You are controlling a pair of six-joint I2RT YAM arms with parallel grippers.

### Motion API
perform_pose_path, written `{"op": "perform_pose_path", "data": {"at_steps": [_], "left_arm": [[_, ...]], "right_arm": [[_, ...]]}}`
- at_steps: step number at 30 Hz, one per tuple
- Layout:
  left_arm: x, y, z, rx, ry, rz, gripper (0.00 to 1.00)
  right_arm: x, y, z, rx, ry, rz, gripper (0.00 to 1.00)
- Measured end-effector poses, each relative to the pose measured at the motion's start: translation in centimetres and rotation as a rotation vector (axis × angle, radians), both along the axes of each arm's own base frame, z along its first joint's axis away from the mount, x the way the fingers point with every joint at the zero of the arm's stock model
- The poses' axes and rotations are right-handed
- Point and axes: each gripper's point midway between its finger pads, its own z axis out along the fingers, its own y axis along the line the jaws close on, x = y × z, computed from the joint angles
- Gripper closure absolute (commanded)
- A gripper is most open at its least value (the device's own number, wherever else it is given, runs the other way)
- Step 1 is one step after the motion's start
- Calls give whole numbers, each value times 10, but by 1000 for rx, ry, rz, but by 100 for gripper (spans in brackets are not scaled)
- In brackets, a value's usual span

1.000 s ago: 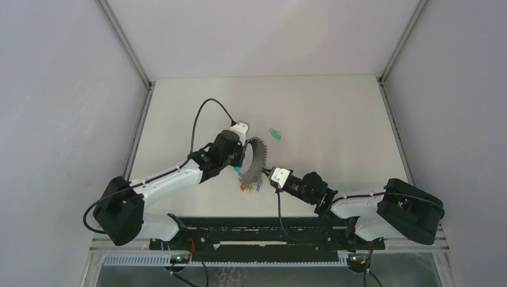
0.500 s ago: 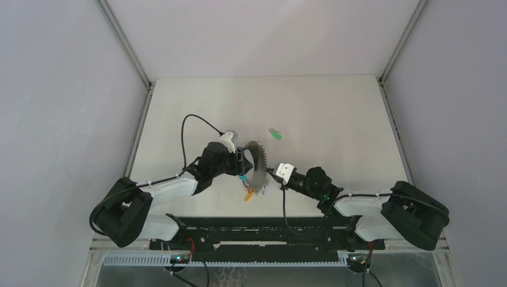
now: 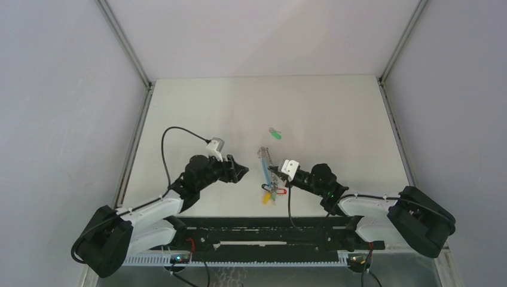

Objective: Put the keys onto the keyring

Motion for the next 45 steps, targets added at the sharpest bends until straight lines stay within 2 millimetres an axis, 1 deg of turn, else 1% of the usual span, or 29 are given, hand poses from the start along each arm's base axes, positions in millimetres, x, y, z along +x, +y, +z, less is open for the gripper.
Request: {"op": "perform_pose_path", "data": {"at_steps": [3,8,13,15,19,25,27,29,32,37,40,45], "left_arm": [[-6,-2,10,-26,-62,-40,28],[-10,-15,38,-73,-203,-140,28],[-29,-35,65,-74,-386,-297,27],[-34,-40,70,-68,-437,-338,26],[-31,-42,71,-40,-498,-360,23],[-26,-50,67,-22,-560,-398,24],[-25,-52,66,-26,-582,-411,27],[-25,-54,63,-26,-603,-434,32],[-25,-56,58,-29,-618,-479,37],[-24,-55,46,-49,-603,-546,40],[-26,-60,40,-72,-576,-605,42],[-29,-70,44,-106,-579,-672,42]], "right_arm": [[-2,1,0,0,3,18,100],[-6,2,-3,-7,13,42,100],[-8,4,-4,-14,25,65,100],[-8,4,-5,-17,30,71,100],[-9,1,-3,-17,36,82,100],[-7,-3,0,8,62,95,100],[-6,-4,1,17,69,99,100],[-6,-4,1,25,78,104,100],[-6,-4,2,33,83,112,100],[-6,-1,2,43,87,129,100],[-6,1,2,48,88,142,100],[-6,6,3,51,93,164,100]]}}
